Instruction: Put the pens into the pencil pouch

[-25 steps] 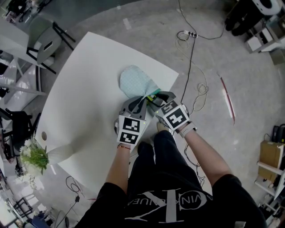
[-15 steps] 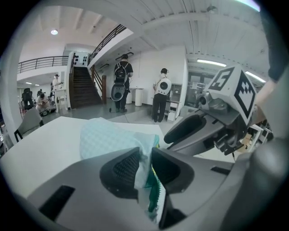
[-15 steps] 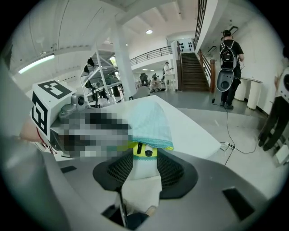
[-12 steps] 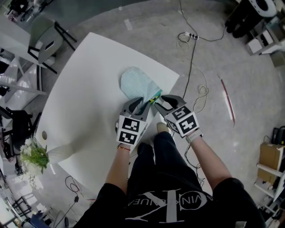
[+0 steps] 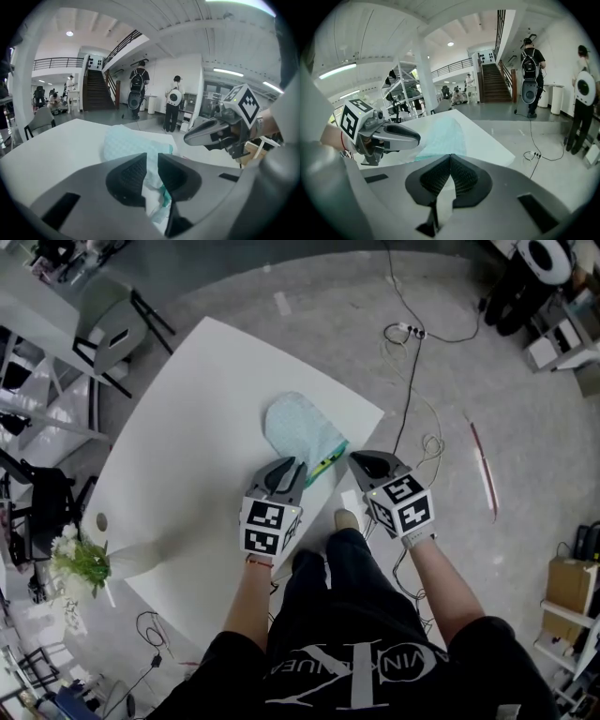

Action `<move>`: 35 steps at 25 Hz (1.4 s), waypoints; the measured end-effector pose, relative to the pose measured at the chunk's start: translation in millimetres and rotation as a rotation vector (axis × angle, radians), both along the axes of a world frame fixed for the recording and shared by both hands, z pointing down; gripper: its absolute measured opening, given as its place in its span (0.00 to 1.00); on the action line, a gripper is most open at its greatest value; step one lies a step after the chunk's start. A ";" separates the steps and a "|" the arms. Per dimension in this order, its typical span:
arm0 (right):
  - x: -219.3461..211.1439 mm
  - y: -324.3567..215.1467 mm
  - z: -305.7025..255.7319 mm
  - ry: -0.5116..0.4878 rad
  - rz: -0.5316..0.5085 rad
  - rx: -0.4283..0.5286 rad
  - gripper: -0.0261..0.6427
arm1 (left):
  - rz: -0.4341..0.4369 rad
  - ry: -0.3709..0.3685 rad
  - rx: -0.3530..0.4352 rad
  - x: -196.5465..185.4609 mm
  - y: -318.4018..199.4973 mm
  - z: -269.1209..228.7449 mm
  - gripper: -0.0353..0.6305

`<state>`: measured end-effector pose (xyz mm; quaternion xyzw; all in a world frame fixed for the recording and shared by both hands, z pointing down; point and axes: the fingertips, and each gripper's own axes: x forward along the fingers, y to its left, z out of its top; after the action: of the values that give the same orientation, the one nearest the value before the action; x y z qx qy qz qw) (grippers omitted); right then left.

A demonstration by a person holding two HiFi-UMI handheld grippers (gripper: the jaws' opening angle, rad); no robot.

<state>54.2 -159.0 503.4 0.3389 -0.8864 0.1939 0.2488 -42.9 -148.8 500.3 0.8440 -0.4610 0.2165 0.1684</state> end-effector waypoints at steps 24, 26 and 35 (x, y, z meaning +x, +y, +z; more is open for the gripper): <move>-11.8 -12.7 -92.9 -0.154 -0.083 0.182 0.05 | -0.285 0.101 0.246 -84.2 5.8 -102.3 0.06; -13.6 -12.0 -98.2 -0.161 -0.088 0.193 0.05 | -0.297 0.102 0.262 -89.0 8.5 -108.7 0.06; -13.3 -16.8 -123.3 -0.197 -0.094 0.257 0.05 | -0.355 0.122 0.320 -104.2 15.0 -131.1 0.06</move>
<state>41.0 -175.8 380.1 0.3055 -0.9389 0.0994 0.1240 -147.1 -133.8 369.2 0.7773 -0.6193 0.0563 0.0956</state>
